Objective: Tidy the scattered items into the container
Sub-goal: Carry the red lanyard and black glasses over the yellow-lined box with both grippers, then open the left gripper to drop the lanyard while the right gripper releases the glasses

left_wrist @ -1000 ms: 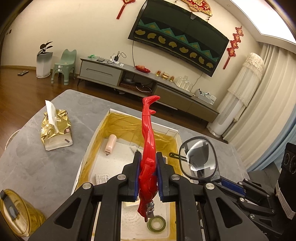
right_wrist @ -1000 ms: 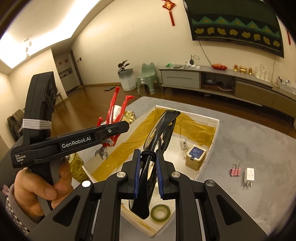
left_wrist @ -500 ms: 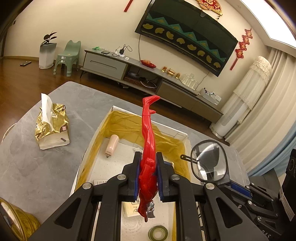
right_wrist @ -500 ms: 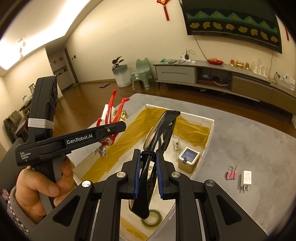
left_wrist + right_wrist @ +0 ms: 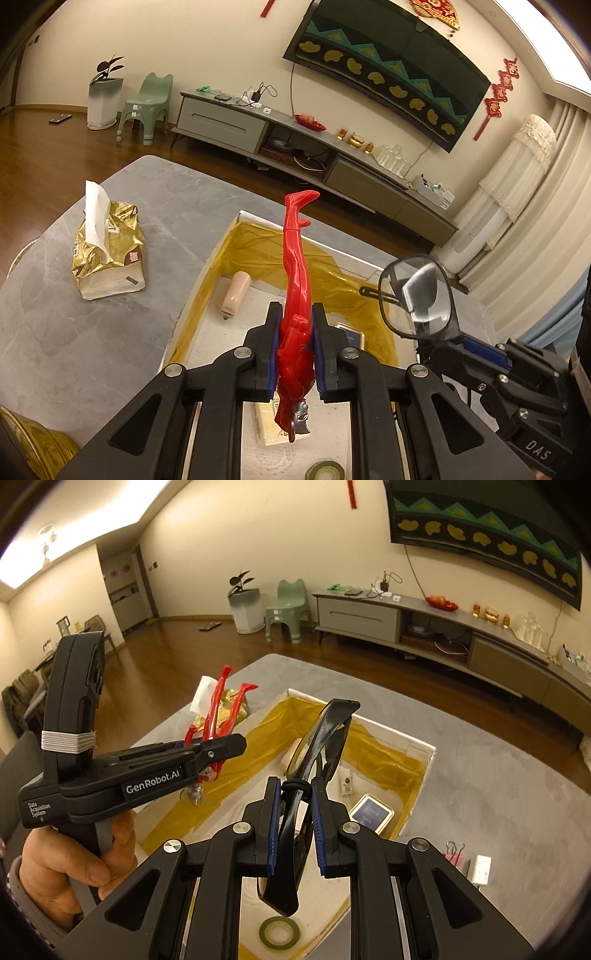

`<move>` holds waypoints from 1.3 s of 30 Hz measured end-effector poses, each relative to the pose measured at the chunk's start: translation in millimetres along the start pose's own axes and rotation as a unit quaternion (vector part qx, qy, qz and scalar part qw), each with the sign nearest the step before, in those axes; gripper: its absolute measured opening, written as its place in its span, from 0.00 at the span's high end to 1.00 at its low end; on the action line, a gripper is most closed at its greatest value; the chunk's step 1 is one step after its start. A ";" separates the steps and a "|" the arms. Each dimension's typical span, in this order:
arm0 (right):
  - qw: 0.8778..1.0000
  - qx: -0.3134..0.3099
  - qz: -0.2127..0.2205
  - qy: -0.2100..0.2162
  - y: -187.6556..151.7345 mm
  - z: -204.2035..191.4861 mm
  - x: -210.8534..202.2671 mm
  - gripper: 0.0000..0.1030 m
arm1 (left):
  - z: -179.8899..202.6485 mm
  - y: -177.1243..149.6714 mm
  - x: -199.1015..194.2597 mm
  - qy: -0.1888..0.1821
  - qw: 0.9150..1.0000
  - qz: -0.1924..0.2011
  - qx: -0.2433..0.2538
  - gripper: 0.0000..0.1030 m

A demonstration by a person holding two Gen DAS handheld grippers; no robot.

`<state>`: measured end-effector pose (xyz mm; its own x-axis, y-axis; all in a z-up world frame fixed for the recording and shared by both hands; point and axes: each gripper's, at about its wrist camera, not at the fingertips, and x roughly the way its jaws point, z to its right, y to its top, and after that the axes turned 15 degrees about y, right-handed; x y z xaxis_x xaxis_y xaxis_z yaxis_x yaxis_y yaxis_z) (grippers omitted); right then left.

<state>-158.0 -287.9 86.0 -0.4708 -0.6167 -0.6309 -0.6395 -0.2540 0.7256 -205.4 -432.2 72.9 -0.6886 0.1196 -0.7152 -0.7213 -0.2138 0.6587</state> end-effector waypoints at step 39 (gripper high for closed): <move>0.993 0.021 -0.115 -0.034 49.0 46.5 119.4 0.69 | -33.6 3.3 45.1 -0.022 0.991 -0.101 -0.083 0.64</move>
<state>-273.8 -339.4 33.4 -0.3492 -0.4933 -0.7967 -0.7588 -0.3499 0.5493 -236.4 -460.1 35.0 -0.5369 0.2181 -0.8150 -0.8250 -0.3376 0.4532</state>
